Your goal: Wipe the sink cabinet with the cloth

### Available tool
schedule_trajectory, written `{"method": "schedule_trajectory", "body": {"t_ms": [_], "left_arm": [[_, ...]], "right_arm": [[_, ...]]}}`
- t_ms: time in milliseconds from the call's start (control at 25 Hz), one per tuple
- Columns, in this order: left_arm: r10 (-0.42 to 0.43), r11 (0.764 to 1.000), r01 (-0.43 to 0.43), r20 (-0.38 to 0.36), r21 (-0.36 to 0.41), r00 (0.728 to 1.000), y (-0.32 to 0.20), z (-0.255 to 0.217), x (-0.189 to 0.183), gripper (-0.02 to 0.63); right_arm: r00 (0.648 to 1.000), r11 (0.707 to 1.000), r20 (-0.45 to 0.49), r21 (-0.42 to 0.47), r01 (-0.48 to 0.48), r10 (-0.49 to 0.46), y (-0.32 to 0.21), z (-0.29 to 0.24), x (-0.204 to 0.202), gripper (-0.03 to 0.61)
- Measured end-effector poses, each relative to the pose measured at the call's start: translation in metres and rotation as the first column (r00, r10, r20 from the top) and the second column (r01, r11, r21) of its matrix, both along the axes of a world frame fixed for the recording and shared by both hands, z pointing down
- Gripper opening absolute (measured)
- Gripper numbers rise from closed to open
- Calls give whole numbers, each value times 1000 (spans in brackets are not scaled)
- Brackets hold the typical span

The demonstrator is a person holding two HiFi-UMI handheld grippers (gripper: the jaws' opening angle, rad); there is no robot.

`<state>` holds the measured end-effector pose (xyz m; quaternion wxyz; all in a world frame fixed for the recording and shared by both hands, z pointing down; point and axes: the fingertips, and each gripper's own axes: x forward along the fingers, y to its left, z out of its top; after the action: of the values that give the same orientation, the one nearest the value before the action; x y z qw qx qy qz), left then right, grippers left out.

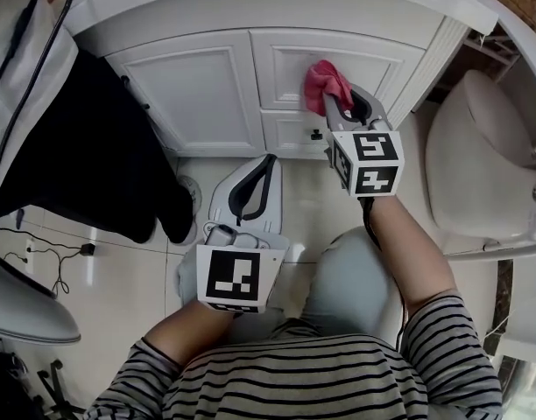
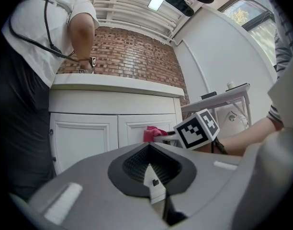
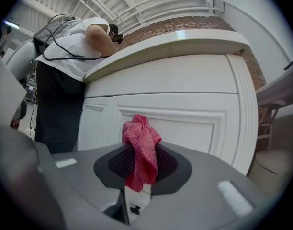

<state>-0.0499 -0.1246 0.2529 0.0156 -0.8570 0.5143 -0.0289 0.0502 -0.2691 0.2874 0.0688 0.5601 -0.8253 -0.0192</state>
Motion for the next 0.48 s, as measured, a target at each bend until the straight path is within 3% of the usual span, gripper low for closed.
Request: {"method": "schedule_trajectory", "body": {"t_ms": [200, 320, 480], "left_arm": [[8, 1000, -8, 13, 9, 1000, 3, 0, 6, -5], [20, 1000, -20, 23, 12, 1000, 5, 2, 14, -5], [36, 999, -36, 30, 14, 999, 11, 1, 21, -5]], "right_arm": [[995, 996, -31, 12, -91, 92, 1, 10, 52, 81], [983, 983, -15, -18, -181, 181, -11, 21, 95, 80], [974, 974, 13, -17, -226, 226, -3, 22, 131, 87]]}}
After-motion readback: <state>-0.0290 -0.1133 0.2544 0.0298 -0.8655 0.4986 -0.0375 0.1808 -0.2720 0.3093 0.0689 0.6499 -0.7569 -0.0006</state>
